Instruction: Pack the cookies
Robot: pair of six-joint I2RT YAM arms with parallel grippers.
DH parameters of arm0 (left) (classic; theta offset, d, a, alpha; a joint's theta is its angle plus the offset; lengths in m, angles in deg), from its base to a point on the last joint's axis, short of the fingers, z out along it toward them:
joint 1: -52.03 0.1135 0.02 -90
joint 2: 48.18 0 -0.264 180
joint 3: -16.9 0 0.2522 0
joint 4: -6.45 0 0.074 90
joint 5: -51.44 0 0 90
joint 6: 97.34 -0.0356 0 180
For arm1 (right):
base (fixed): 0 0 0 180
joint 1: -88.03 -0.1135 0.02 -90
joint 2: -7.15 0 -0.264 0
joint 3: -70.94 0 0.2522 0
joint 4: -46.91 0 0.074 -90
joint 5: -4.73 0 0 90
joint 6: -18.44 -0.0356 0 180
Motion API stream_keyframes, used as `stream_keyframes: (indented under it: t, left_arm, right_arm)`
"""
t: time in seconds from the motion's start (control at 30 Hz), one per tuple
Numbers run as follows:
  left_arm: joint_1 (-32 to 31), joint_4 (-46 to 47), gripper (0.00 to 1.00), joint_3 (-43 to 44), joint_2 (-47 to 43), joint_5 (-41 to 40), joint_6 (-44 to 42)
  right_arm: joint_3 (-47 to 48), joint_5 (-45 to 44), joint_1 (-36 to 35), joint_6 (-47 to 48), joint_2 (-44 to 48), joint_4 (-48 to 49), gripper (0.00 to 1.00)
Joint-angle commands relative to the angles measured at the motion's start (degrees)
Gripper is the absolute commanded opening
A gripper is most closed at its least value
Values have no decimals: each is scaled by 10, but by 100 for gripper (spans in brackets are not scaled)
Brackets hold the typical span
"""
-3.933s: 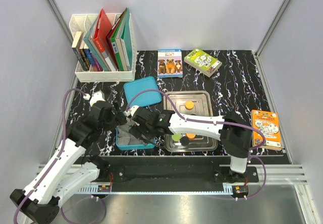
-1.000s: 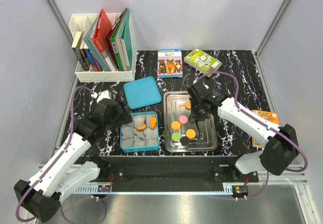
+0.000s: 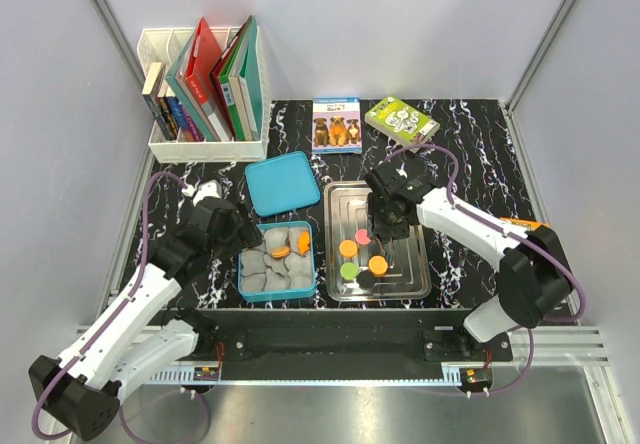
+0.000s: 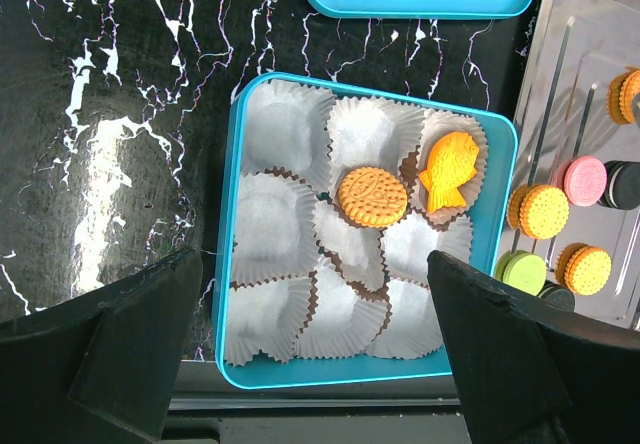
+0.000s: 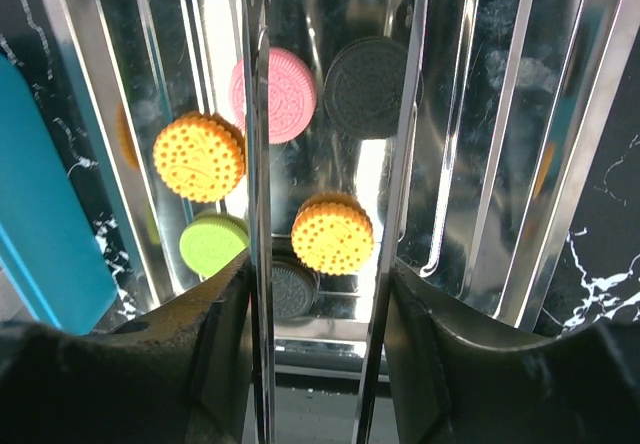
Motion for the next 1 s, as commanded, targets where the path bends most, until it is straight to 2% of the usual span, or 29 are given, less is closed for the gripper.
stream_keyframes:
  t: [0.0,0.13,0.5,0.97]
  left_arm:
    - [1,26,99,0,0,8,-7]
    - [1,26,99,-2,0,4,-7]
    - [1,26,99,-3,0,2,-7]
    - [1,26,99,-2,-3,2,-5]
  right_arm:
    - [7,-12,12,14,-17,28,56]
    - [6,-6,19,18,-29,39,59]
    - [-16,26,31,16,-44,64,57]
    - [-28,62,33,4,4,65,43]
